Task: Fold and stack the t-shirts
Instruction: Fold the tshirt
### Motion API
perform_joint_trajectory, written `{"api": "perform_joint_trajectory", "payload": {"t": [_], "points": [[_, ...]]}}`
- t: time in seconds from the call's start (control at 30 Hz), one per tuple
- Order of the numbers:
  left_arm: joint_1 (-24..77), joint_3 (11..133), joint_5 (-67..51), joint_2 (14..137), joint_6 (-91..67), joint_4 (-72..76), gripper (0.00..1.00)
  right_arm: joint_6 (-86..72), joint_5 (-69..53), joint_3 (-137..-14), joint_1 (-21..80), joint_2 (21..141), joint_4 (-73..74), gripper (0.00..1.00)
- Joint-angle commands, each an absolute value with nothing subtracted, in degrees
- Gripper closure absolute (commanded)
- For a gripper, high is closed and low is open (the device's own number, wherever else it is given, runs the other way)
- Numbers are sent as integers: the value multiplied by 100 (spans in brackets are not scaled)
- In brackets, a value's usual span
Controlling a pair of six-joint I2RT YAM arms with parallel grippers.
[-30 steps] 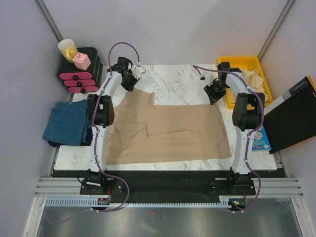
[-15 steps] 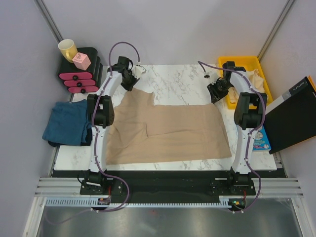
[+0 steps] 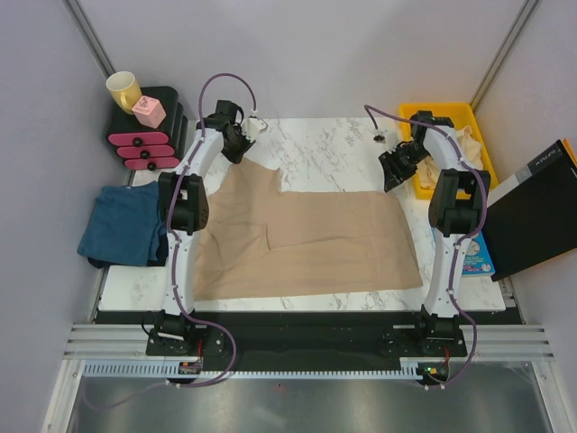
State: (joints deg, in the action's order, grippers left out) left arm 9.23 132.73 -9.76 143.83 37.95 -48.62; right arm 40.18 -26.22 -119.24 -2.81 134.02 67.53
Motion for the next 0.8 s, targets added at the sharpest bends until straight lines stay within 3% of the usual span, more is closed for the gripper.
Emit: {"api": "perform_joint_trajectory", "payload": {"t": [0.0,0.5,0.6,0.73,0.77], "points": [[932,13263,-896,14010,3911,-4790,98,4184,-2945,-11760,-290,13386,6961,53],[940,13175,-844,13931,3894,-4764,98,4148,-2900,-11356,-281,13456,6627,57],[940,13157,-826,13904,3929,-4755,98,4166,-2927,-11224,-290,13430,6609,64],[940,13087,-809,13852,3911,-4764,98,4166,-2839,-11206,-281,13395,6583,80],[940,13061,-817,13817,3911,-4764,98,4157,-2839,-11206,-281,13360,6574,80]]}}
